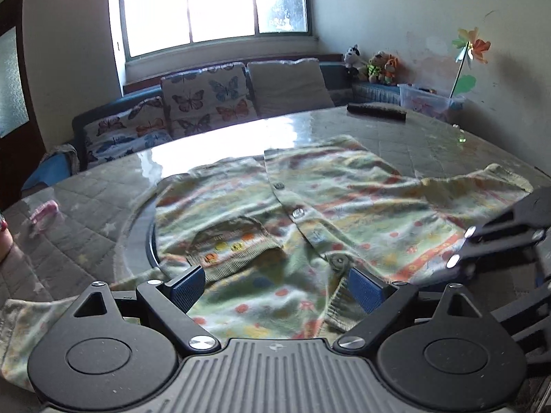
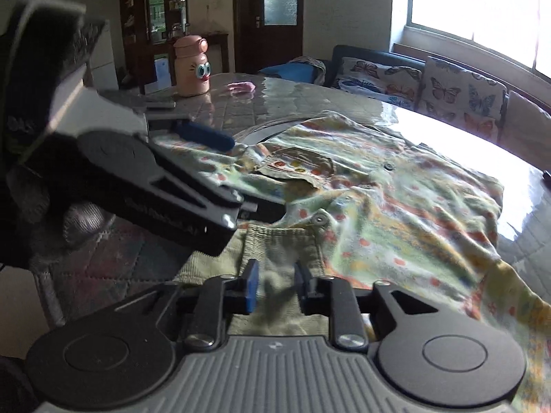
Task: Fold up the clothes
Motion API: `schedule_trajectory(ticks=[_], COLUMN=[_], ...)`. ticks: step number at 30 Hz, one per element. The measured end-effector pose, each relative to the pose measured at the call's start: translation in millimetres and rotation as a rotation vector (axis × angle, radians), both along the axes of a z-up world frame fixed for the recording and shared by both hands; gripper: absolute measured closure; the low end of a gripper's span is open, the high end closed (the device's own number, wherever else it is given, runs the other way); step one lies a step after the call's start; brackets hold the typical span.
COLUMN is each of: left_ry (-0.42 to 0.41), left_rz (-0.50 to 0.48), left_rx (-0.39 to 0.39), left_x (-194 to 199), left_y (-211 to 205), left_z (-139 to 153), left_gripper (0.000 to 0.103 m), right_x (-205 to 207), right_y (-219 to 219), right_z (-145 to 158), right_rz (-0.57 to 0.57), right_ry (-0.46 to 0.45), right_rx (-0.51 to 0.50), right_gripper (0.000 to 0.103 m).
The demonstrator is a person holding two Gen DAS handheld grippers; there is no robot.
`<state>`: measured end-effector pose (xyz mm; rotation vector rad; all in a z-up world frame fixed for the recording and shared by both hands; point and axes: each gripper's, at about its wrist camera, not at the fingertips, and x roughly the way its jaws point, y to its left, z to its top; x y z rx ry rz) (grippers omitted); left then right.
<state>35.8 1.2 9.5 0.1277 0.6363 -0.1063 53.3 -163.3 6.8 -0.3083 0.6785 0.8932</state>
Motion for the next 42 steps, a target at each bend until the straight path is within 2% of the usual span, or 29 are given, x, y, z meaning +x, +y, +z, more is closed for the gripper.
schedule_trajectory(ticks=[5, 12, 16, 23, 33, 42], left_ry=[0.033, 0.039, 0.040, 0.044, 0.052, 0.062], left_rz=[-0.010, -0.008, -0.008, -0.017, -0.025, -0.028], left_rx=[0.053, 0.047, 0.045, 0.036, 0.006, -0.019], left_x=[-3, -4, -4, -3, -1, 2], left_y=[-5, -4, -4, -1, 4, 9], left_z=[-15, -17, -17, -18, -19, -21], left_gripper=[0.010, 0.010, 0.010, 0.010, 0.008, 0.006], right_x=[15, 51, 72, 120, 164, 228], right_y=[-24, -43, -44, -39, -37, -45], right_z=[5, -1, -4, -19, -19, -11], right_rz=[-0.098, -0.234, -0.264, -0.313, -0.376, -0.475], right_ry=[-0.012, 0.016, 0.006, 0.002, -0.020, 0.029], right_rx=[0.026, 0.047, 0.047, -0.014, -0.051, 0.020], right_gripper=[0.056, 0.052, 0.052, 0.052, 0.053, 0.061])
